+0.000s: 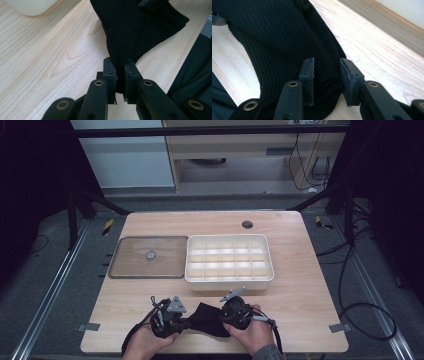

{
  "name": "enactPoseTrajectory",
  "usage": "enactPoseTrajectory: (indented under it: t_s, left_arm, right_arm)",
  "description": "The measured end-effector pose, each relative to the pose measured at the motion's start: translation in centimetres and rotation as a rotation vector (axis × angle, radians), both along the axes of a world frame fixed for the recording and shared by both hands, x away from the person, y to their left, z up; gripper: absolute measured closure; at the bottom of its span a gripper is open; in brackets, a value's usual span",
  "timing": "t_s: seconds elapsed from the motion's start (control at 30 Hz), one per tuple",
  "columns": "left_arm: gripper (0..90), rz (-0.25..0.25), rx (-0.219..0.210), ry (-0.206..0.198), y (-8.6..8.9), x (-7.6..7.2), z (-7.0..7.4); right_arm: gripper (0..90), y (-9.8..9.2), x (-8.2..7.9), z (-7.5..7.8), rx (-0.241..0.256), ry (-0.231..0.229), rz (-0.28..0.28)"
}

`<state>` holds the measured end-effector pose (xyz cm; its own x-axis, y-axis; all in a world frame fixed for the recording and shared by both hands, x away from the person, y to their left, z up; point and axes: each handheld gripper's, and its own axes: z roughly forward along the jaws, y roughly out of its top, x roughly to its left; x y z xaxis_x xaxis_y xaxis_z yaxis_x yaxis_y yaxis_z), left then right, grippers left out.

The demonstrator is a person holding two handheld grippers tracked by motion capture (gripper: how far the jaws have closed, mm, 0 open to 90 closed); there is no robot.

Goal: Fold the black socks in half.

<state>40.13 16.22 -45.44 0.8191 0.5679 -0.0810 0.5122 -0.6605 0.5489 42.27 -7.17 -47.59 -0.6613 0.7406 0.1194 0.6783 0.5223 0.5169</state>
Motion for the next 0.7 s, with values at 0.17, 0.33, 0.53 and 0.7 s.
enactPoseTrajectory:
  t_s: [0.17,0.33,0.53,0.7]
  left_arm:
    - [82.6,0.012,-0.001,-0.012,-0.1,-0.1,0.2]
    - [82.5,0.035,-0.001,-0.034,0.2,0.0,0.6]
    - [82.5,0.047,-0.008,-0.037,0.6,0.0,0.9]
    - [82.6,0.042,-0.014,-0.030,0.9,0.0,1.0]
  right_arm:
    - [58.5,0.2,0.0,0.2,-0.021,-0.022,-0.004]
    - [47.2,0.4,-0.3,0.6,-0.018,-0.024,-0.030]
    - [43.9,0.9,-0.8,0.8,-0.003,-0.016,-0.020]
    - [43.7,1.3,-0.6,0.4,-0.014,0.007,-0.016]
